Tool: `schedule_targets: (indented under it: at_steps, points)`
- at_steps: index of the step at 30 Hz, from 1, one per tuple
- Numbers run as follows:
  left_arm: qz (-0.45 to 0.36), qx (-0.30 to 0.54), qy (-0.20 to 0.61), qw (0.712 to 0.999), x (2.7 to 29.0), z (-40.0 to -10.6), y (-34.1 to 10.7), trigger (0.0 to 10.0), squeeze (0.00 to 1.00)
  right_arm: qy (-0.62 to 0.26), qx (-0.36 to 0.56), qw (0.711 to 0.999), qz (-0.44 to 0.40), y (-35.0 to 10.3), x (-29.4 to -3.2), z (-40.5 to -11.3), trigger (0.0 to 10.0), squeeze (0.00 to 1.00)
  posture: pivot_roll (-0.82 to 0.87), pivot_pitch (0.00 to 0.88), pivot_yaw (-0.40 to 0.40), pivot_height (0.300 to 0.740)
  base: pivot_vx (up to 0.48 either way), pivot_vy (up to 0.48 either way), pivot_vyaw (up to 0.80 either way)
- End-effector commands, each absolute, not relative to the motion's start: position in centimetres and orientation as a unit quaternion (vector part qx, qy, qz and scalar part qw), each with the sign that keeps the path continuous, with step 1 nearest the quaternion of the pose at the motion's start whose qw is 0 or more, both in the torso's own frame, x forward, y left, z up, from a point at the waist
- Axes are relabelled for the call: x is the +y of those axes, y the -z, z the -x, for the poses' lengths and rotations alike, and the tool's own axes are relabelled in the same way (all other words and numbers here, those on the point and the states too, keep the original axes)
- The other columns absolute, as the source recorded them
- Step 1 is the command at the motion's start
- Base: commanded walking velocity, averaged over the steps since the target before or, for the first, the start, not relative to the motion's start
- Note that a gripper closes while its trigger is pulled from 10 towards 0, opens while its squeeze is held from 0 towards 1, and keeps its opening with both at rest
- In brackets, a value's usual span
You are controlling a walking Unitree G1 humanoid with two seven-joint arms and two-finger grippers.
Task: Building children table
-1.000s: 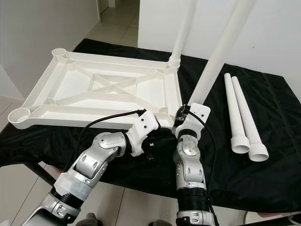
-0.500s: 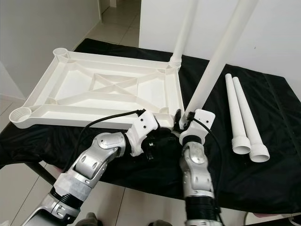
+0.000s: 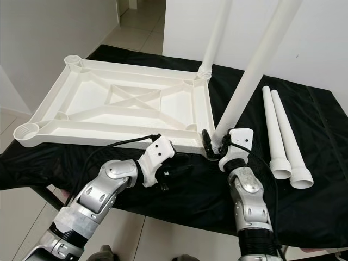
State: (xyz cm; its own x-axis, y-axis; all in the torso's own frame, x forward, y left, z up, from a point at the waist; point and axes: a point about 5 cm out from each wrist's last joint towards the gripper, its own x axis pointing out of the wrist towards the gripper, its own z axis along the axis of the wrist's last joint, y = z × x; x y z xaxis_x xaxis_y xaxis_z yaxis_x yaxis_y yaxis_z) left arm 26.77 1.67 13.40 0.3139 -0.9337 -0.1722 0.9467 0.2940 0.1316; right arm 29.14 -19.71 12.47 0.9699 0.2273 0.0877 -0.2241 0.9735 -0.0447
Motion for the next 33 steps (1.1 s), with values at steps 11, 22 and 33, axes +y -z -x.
schedule_targets:
  at_steps: [11, 22, 33]
  points:
    - [-0.116, 0.019, 0.589, 0.799, 1.5, -26.8, -14.1, 10.0, 0.00, -0.196, -0.024, 0.979, 0.043, -12.6, -21.5, -31.3, 5.3, 0.00, 0.08, 0.000, -0.051, 0.740, 0.000, 0.000, 0.00]
    - [-0.115, 0.018, 0.590, 0.799, 1.4, -26.6, -14.2, 10.0, 0.00, -0.221, 0.003, 0.975, 0.034, -11.1, -22.6, -30.9, 0.0, 0.00, 0.08, 0.000, -0.050, 0.740, 0.000, 0.000, 0.00]
    - [-0.112, 0.019, 0.591, 0.799, 1.4, -26.6, -14.2, 10.0, 0.00, -0.170, 0.028, 0.985, 0.027, -10.5, -22.6, -31.0, 10.0, 0.00, 0.07, 0.000, -0.057, 0.740, 0.000, 0.000, 0.00]
